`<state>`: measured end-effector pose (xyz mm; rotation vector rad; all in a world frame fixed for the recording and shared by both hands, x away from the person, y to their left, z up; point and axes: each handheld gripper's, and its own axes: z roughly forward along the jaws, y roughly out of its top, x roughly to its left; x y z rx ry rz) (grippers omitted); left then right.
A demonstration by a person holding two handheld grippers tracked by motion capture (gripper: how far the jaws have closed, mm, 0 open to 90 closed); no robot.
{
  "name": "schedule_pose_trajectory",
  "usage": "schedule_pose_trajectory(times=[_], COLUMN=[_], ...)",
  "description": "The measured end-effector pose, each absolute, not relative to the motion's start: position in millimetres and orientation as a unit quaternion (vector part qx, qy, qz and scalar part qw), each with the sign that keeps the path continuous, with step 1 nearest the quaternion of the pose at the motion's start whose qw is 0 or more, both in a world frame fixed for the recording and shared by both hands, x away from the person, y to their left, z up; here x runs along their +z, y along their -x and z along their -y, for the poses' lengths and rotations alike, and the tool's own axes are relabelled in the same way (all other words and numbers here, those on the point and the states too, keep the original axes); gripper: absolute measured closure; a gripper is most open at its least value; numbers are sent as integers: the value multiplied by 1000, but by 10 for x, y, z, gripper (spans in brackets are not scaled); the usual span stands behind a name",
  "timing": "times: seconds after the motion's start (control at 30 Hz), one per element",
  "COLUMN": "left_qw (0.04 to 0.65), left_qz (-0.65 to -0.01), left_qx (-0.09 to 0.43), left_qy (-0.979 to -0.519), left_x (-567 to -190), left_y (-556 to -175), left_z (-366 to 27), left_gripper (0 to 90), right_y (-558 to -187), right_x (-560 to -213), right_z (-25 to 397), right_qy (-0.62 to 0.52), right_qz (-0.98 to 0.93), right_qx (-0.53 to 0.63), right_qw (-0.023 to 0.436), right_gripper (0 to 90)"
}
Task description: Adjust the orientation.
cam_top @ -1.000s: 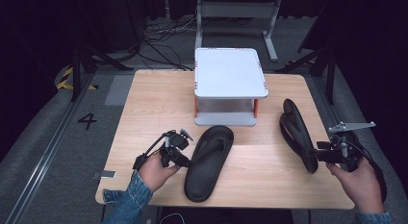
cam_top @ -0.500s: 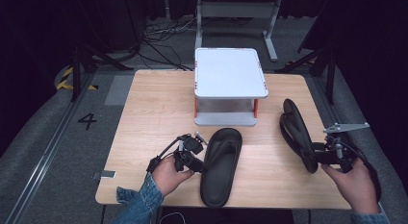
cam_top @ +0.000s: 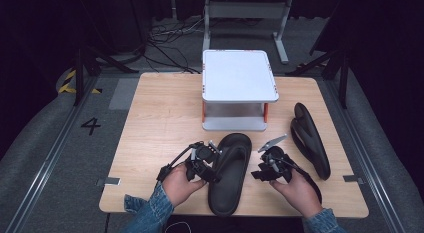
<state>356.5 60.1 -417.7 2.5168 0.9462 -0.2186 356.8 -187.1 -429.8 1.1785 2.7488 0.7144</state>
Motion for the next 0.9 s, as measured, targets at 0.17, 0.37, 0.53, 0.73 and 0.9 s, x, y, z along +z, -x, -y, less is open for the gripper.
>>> schedule_pose_trajectory(times=[0.17,0.37,0.53,0.73,0.9], left_qw=[227,226,227,229,234], left_qz=[-348,-359,-368,-372,-366], left_qx=[-91,-100,-95,-98,-90], left_qy=[-905,-900,-897,-894,-896], left_x=[-4199,-4202,-4202,-4205,-4163], left_y=[-3565,-3547,-3542,-3555,-3563], left_z=[-633,-699,-755,-808,-820], left_gripper=[590,593,589,580,549], right_y=[-3659,-3767,-3864,-3930,-3932], right_x=[-4387,-4468,-4482,-4491,-4484], right_z=[1797,1762,1668,1580,1629], right_qy=[-393,-384,-379,-375,-378], right_qz=[-889,-890,-890,-889,-886], right_qx=[229,242,249,255,261], right_qw=[47,53,54,66,63], right_gripper=[565,590,590,584,548])
